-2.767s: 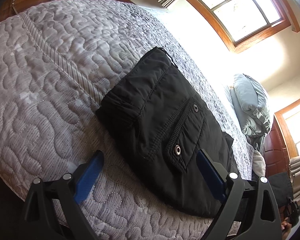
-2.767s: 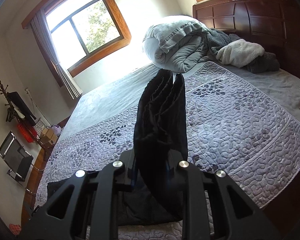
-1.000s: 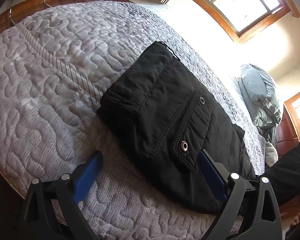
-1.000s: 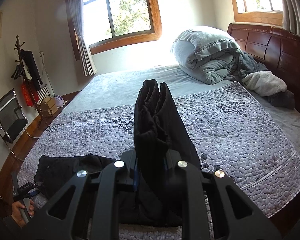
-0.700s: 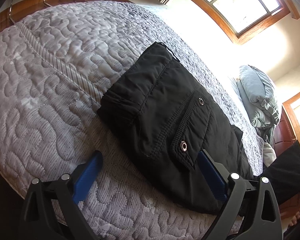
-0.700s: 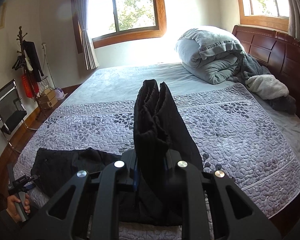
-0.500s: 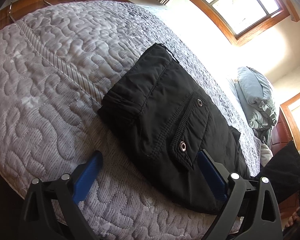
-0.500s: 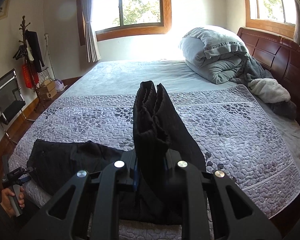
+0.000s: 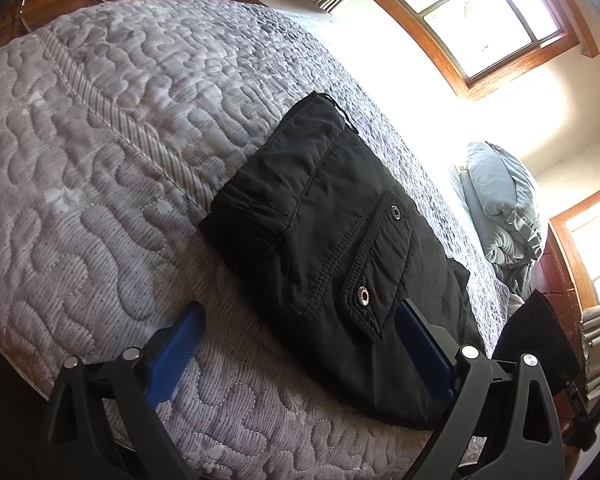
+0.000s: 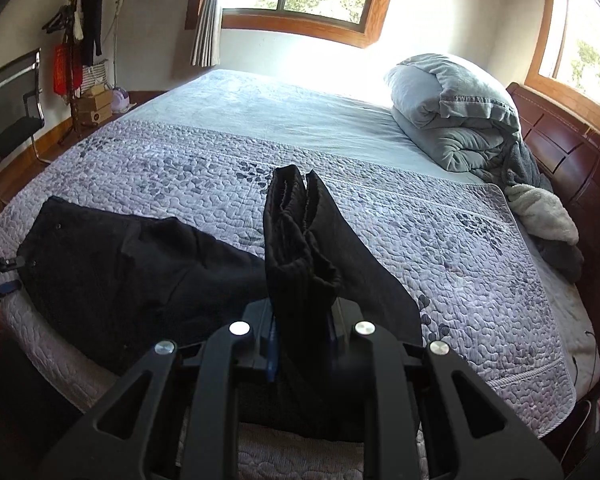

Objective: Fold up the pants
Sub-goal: 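Lay the held leg ends over the pants and open the right tool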

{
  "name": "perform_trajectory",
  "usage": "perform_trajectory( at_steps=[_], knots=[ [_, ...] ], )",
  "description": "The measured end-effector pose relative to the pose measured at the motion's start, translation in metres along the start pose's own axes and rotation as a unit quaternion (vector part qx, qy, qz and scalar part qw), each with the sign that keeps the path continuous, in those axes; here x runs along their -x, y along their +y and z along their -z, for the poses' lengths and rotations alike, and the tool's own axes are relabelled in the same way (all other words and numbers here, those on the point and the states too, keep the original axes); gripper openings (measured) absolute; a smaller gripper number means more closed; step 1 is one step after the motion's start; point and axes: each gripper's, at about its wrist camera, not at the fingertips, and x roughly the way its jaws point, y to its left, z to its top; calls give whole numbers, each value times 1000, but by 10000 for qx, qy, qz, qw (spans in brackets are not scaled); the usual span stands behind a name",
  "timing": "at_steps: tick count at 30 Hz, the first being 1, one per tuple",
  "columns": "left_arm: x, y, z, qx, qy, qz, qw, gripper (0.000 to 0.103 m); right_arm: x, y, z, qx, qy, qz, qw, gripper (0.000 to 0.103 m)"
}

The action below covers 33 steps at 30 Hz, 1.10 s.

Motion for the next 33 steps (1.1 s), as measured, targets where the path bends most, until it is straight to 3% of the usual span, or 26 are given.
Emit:
perform_trajectory(
  at_steps=[6, 15, 26, 29, 33],
  knots=[
    [6, 4, 1, 49, -21, 69, 10000, 96, -29, 45, 24, 792, 285, 271, 9961, 17],
    [12, 11, -1, 97, -13, 159, 9998, 96, -47, 81, 42, 1430, 412, 480, 9877, 17],
    [16, 15, -3, 151, -25, 244, 9996, 96, -76, 127, 78, 2445, 516, 909, 9640, 17],
    [17, 16, -4, 156, -21, 258, 9995, 96, -84, 133, 89, 2606, 589, 927, 9592, 17],
    [17, 15, -4, 159, -17, 269, 9995, 96, -92, 133, 95, 2510, 705, 768, 9624, 18]
  ],
)
